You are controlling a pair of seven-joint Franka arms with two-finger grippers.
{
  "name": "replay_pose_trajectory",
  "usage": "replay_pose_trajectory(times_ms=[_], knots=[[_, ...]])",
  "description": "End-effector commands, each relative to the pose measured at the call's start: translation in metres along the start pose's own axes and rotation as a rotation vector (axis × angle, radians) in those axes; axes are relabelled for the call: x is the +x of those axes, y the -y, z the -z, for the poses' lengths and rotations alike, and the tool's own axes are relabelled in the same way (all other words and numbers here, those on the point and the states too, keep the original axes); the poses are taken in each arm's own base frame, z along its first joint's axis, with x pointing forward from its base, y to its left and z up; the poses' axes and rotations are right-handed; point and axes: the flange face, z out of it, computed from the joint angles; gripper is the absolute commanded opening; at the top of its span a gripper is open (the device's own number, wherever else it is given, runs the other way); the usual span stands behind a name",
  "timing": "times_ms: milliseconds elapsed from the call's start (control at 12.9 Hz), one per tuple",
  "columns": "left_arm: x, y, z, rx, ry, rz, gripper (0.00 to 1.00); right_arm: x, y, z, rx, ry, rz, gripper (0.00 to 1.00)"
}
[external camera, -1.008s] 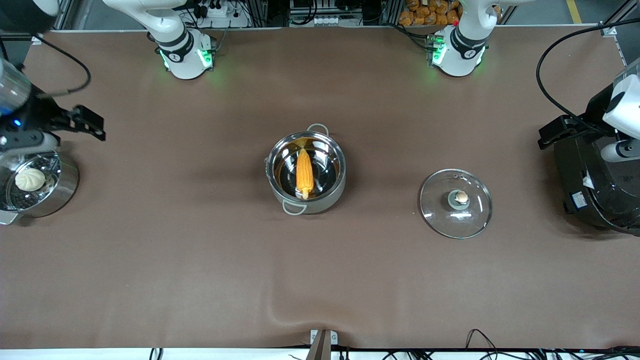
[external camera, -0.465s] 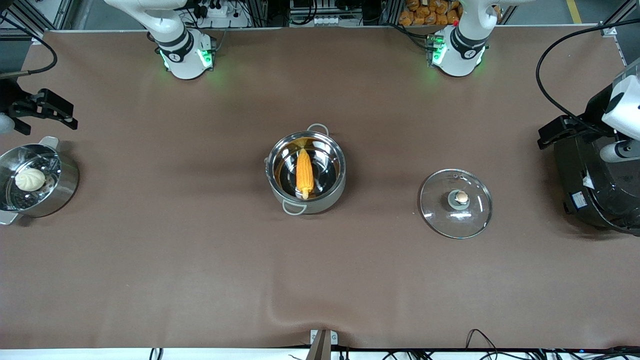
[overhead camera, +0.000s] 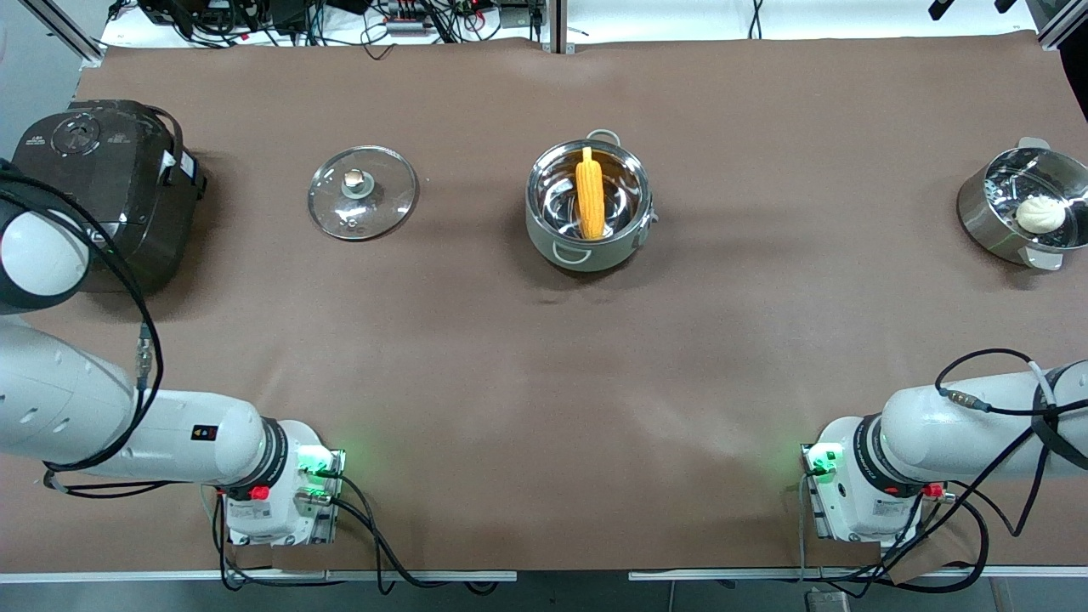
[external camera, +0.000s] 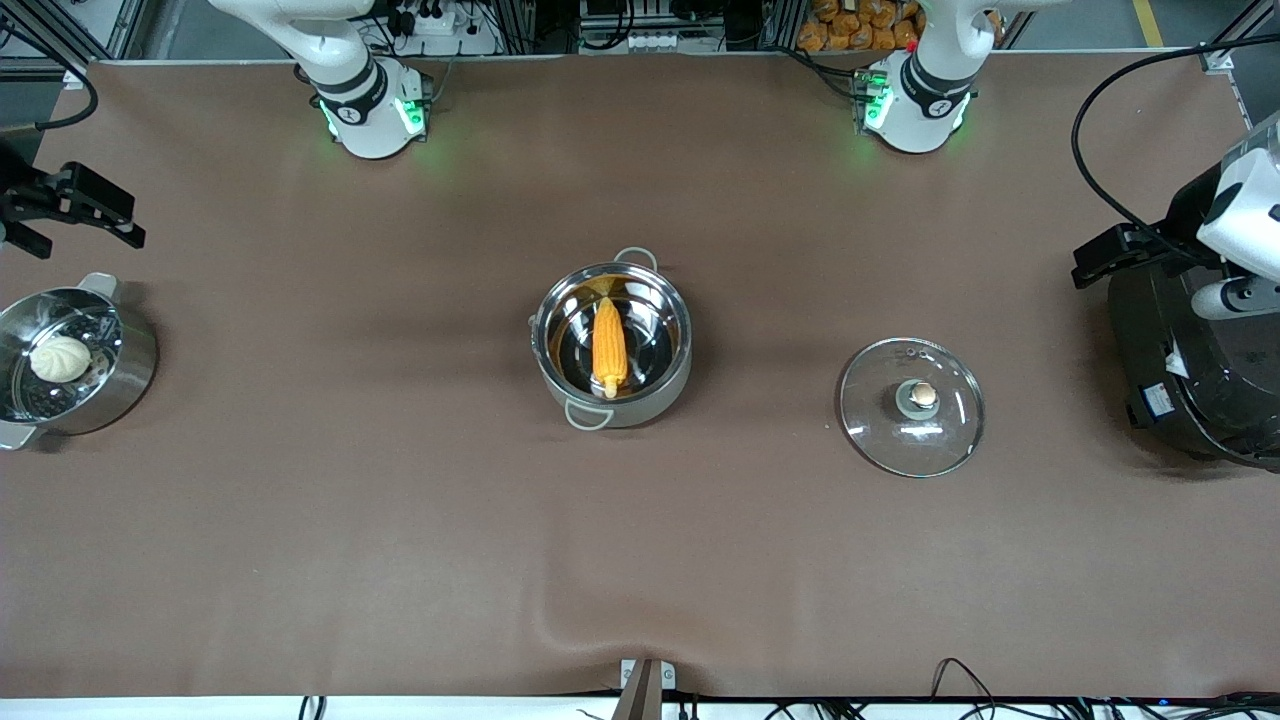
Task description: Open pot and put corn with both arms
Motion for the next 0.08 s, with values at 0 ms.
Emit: replay_pose_trajectory(times_ms=[0], knots=[[-0.0049,0.0026,0.0082,0.0,0.004,-0.023,1.0,-0.0101,-0.0054,0.0048,0.017,0.014,-0.018,1.0]])
